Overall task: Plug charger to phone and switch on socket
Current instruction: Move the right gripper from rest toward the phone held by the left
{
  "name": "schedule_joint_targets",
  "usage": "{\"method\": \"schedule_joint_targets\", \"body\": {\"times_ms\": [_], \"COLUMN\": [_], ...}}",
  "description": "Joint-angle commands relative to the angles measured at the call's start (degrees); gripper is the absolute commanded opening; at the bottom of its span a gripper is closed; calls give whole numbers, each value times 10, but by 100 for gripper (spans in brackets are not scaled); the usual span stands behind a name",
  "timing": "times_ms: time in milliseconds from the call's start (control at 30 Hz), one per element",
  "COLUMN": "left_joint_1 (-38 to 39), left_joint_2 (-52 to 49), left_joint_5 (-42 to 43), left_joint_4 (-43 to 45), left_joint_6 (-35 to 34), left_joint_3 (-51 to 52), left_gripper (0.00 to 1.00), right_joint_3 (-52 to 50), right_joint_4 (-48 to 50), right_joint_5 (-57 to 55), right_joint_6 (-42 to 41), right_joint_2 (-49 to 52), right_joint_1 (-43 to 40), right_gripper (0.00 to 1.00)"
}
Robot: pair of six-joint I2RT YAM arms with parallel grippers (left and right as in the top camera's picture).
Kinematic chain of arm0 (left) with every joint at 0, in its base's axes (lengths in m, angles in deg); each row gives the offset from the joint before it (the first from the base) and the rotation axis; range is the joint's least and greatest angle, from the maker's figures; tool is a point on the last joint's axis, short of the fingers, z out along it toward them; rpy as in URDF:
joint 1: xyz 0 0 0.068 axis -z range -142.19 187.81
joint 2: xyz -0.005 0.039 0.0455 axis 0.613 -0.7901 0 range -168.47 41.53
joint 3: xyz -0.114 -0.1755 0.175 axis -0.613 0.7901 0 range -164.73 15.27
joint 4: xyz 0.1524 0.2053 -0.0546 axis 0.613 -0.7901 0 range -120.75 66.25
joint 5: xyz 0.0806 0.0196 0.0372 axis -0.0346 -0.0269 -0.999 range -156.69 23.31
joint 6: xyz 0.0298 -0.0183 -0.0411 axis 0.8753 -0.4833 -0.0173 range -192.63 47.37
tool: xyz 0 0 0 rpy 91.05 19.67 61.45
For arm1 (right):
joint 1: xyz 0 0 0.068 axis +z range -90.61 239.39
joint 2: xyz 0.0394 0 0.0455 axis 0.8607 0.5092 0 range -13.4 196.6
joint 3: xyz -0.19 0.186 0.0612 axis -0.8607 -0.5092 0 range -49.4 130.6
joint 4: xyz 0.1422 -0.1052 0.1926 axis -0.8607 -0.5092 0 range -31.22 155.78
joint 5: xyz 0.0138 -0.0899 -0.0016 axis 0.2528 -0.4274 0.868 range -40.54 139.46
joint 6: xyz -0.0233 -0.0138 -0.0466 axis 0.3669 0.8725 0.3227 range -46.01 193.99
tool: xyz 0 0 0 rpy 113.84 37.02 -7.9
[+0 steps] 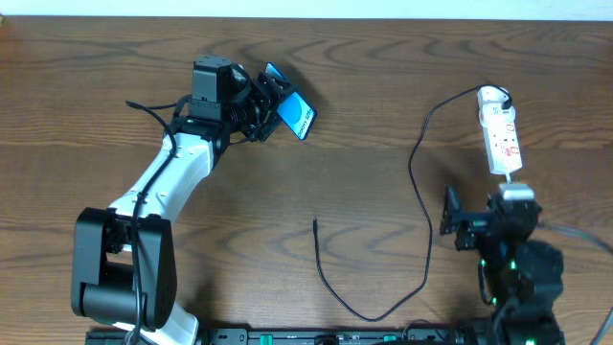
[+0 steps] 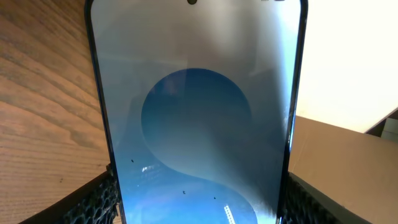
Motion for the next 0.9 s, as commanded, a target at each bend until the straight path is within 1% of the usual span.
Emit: {"method": "schedule_joint_targets", "body": {"times_ms": [0, 67, 167, 267, 500, 700, 867], "left_joint_1": [0, 0, 0, 0, 0, 0, 0], "left_joint_2": [16, 16, 16, 16, 16, 16, 16], "left_joint_5": [4, 4, 4, 4, 4, 4, -1], "left_joint_4": [6, 6, 6, 6, 6, 6, 6], "left_joint_6": [3, 3, 3, 3, 3, -4, -45], "left_joint_3": [-2, -2, -2, -2, -2, -2, -2], "left_gripper": [7, 7, 7, 7, 7, 7, 7], "right_joint_3": [70, 111, 154, 207, 283, 295, 295], "right_joint_4": [-15, -24, -26, -22, 12, 83, 137], "right_joint_5": [61, 95, 136, 223, 383, 497, 506], "right_joint_6": [-7, 8, 23, 53, 57, 51, -8], "right_joint_2": [104, 171, 241, 326, 466, 534, 566], "right_joint_1": [6, 6, 6, 6, 6, 6, 7], "right_gripper": [99, 99, 99, 99, 99, 99, 99]}}
